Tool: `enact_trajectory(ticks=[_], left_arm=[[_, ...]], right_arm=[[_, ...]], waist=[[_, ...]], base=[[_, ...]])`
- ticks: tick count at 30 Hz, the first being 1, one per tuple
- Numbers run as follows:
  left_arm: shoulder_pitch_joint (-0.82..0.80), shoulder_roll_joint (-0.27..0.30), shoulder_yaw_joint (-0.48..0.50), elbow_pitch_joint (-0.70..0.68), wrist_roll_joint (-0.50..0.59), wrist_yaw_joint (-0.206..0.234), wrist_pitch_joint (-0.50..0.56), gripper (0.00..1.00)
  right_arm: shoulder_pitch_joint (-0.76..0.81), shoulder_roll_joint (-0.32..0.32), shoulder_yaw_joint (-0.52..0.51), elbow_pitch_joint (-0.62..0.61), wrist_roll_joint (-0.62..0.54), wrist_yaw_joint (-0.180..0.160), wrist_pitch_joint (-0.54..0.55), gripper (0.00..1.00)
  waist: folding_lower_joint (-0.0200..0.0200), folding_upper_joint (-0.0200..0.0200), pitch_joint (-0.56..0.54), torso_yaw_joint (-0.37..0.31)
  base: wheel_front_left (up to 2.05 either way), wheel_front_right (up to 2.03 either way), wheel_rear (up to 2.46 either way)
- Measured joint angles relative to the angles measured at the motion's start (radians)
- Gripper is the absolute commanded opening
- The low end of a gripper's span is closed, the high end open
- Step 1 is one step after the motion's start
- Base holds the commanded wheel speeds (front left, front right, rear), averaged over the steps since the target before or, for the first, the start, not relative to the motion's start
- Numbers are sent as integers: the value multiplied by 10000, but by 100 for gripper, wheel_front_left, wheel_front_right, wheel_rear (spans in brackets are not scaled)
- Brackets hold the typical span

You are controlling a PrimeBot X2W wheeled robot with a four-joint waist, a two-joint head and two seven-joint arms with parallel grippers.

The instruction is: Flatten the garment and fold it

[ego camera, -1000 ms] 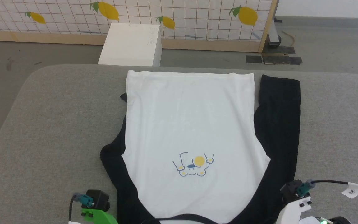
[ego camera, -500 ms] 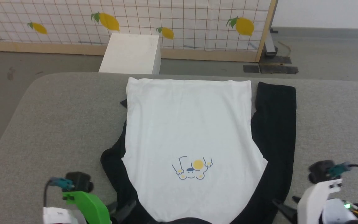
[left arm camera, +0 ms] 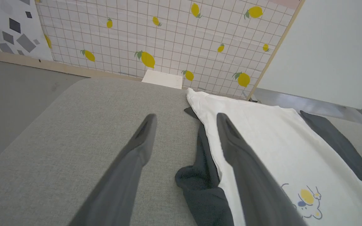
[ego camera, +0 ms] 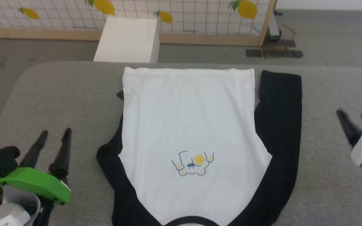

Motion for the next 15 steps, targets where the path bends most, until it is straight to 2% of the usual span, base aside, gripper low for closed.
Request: enact_trajectory(ticks=[3,7,11,15], left_arm=[[-275,-276,380,416,924,-29,-731,100],[-738,-1039,1333,393,2061,-132,-855,100],[-1083,-2138,2734,-113,3655,-604,-869,100],[-1163,-3099,3747,-330,4541,-1277,-871,100]], right_arm=[[-1379,121,-297,738,-548,0,-539,100],[-3051,242,-579,1776,-1262,0,-692,100],[-4677,221,-790,2878,-2033,0,-253,100],[-6037,263,-1212,3731,-2945,0,658,100]], waist=[[0,0,436,-1],[1,0,1075,13],[1,0,1861,68],[2,0,2702,154]], base=[[0,0,0],[0,0,0],[0,0,0],[0,0,0]])
